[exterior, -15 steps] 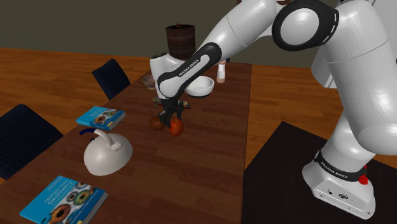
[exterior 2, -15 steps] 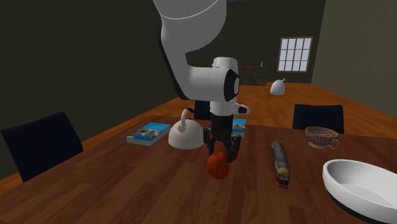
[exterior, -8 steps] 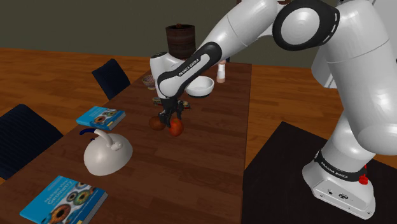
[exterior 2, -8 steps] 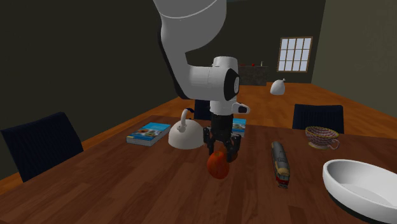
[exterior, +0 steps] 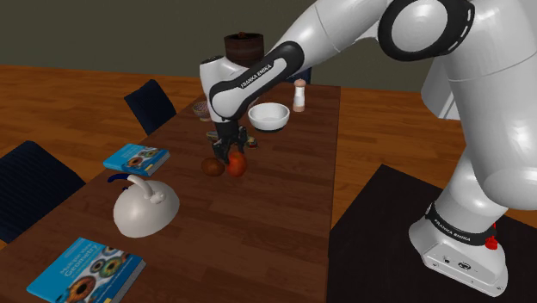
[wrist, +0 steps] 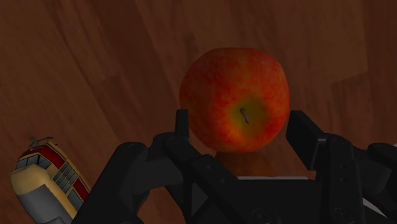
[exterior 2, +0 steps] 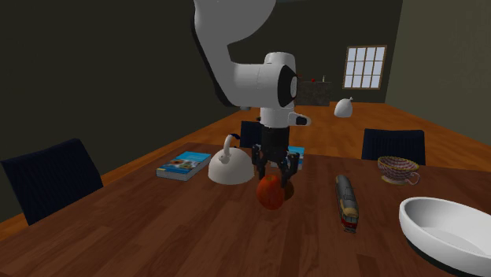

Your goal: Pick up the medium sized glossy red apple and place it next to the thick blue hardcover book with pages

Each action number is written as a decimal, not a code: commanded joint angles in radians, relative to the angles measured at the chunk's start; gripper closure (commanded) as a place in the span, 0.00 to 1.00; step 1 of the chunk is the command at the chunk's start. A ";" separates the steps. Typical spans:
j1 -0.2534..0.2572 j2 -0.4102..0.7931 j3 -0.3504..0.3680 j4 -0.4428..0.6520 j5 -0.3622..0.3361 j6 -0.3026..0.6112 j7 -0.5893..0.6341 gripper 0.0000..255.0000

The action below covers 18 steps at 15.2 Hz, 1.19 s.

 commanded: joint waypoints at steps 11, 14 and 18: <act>-0.004 -0.075 0.010 0.048 0.017 -0.123 -0.008 1.00; -0.005 -0.090 0.012 0.067 0.020 -0.156 -0.010 1.00; -0.005 -0.107 0.014 0.096 0.024 -0.201 -0.013 1.00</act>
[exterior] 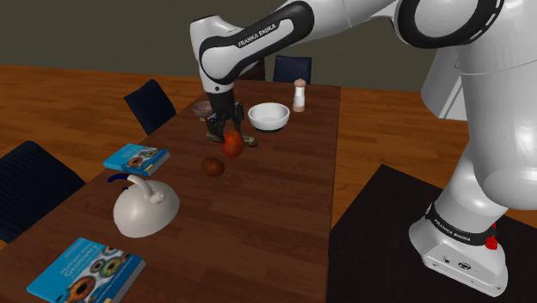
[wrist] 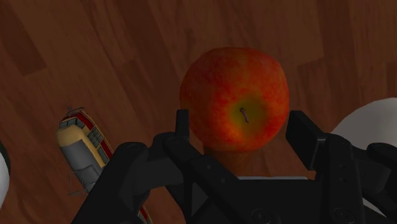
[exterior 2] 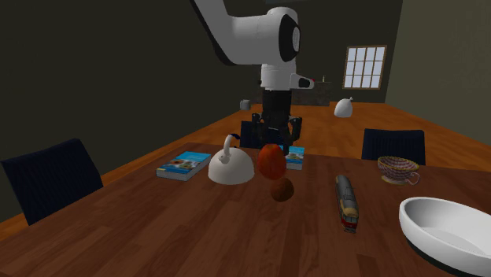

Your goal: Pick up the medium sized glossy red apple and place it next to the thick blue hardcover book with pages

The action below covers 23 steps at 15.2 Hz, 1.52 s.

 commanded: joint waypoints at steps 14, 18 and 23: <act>0.098 -0.057 0.044 0.006 0.002 -0.065 0.137 1.00; 0.157 -0.053 0.067 0.010 -0.005 -0.066 0.219 1.00; 0.237 -0.026 0.093 0.046 -0.018 -0.078 0.323 1.00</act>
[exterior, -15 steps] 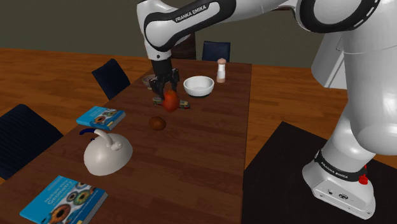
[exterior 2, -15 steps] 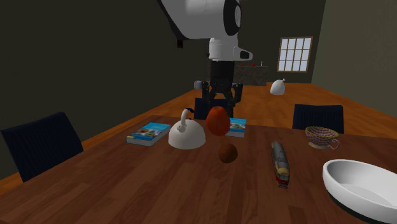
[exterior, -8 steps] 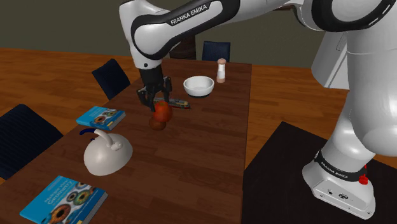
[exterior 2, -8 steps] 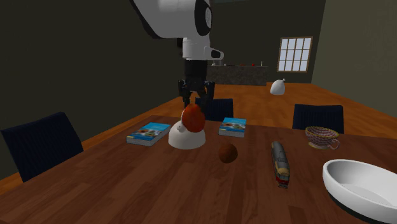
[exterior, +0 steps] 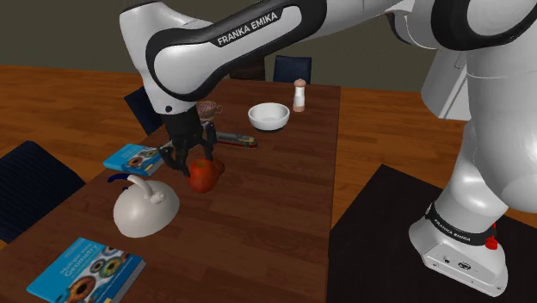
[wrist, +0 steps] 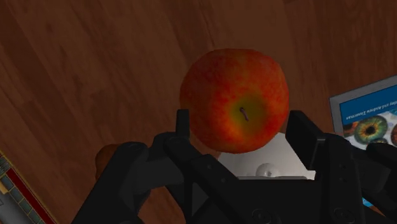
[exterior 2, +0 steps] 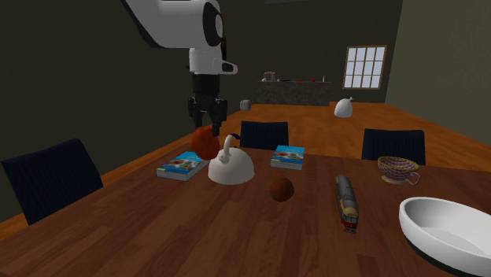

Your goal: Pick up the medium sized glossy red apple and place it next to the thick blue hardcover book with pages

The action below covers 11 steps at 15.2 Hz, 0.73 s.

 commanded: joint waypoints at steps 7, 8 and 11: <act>0.139 0.087 0.032 0.130 -0.031 -0.047 0.161 1.00; 0.159 0.102 0.035 0.154 -0.036 -0.055 0.180 1.00; 0.219 0.156 0.042 0.239 -0.051 -0.087 0.236 1.00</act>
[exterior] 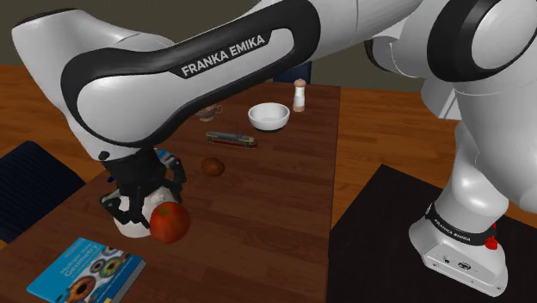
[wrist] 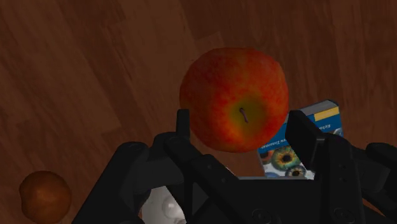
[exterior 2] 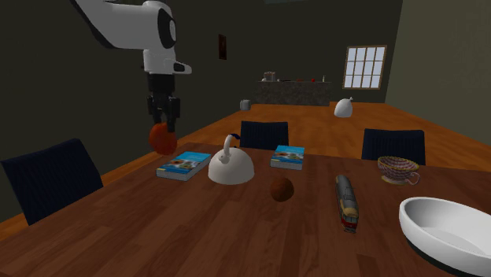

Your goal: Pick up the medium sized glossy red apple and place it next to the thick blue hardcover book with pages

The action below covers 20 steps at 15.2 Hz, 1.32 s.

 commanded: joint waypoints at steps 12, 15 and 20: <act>0.190 0.227 0.000 0.312 -0.050 -0.083 0.139 1.00; 0.184 0.227 -0.001 0.272 -0.052 -0.043 0.141 1.00; 0.178 0.235 -0.003 0.217 -0.055 0.018 0.145 1.00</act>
